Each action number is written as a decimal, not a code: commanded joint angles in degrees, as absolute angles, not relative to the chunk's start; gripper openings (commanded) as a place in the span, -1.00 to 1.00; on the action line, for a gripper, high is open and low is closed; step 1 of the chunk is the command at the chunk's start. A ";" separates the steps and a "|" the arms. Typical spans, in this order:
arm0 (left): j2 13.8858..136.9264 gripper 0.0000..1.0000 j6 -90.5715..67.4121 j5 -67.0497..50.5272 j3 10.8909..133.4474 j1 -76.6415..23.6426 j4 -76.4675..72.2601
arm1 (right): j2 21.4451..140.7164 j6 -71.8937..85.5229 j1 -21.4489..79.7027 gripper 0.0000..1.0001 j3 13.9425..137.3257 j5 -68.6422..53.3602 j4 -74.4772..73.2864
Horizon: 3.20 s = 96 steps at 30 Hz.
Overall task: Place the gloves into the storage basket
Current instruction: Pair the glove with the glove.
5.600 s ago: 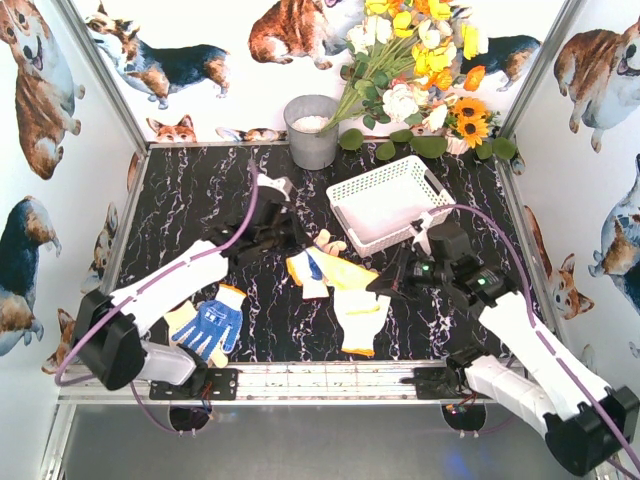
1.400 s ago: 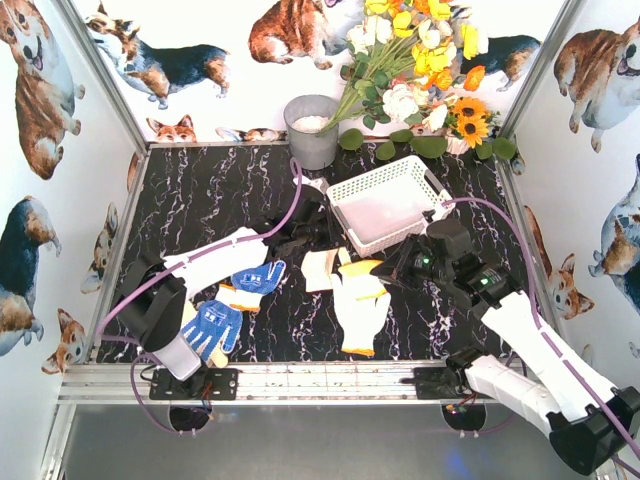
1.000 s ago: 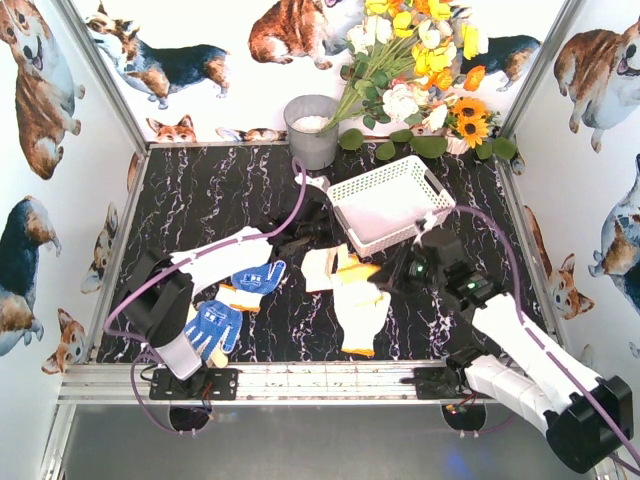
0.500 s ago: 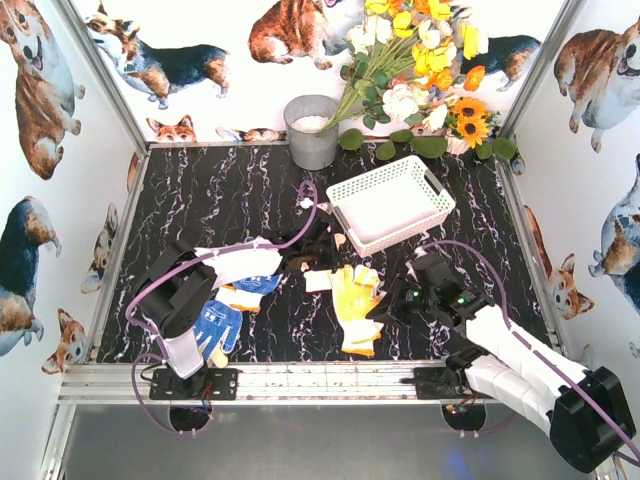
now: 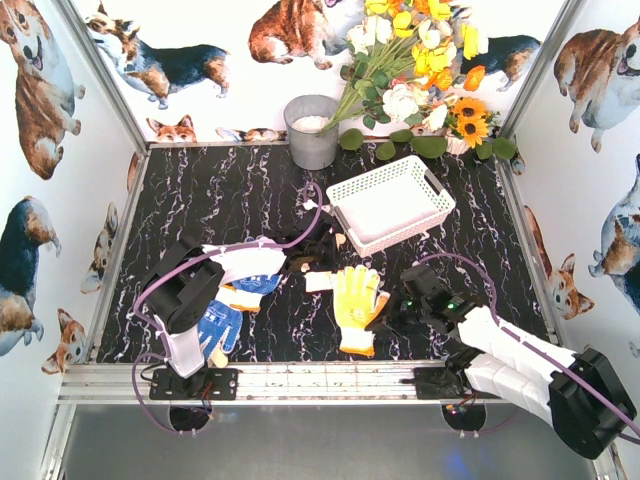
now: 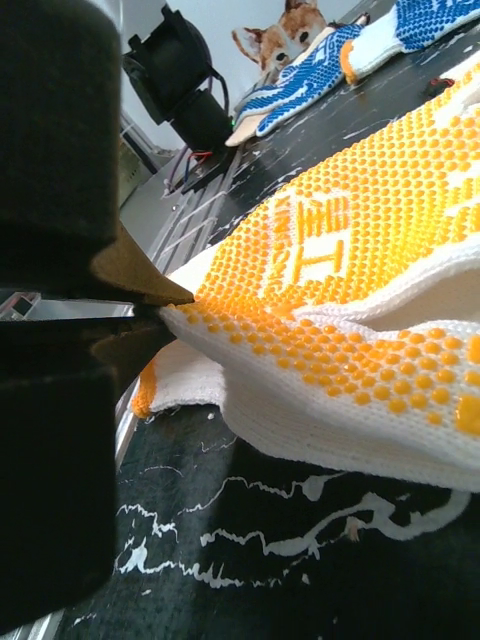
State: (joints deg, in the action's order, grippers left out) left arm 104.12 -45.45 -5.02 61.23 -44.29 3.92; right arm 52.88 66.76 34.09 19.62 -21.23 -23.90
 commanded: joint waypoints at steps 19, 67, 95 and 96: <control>103.30 -1.00 -43.30 -2.12 61.78 -44.65 3.38 | 52.38 66.19 34.67 -1.00 20.96 -18.01 -23.46; 91.15 -0.51 -53.51 -5.78 51.81 -60.41 -2.46 | 60.21 50.53 23.29 -0.06 31.29 -13.76 -32.71; 102.41 -0.74 -51.51 -12.77 49.27 -61.74 -4.81 | 64.43 56.68 23.29 -0.33 24.96 -12.66 -16.81; 102.39 -0.74 -51.50 -12.60 49.23 -61.70 -4.63 | 64.42 56.37 23.29 -0.33 25.27 -12.04 -17.26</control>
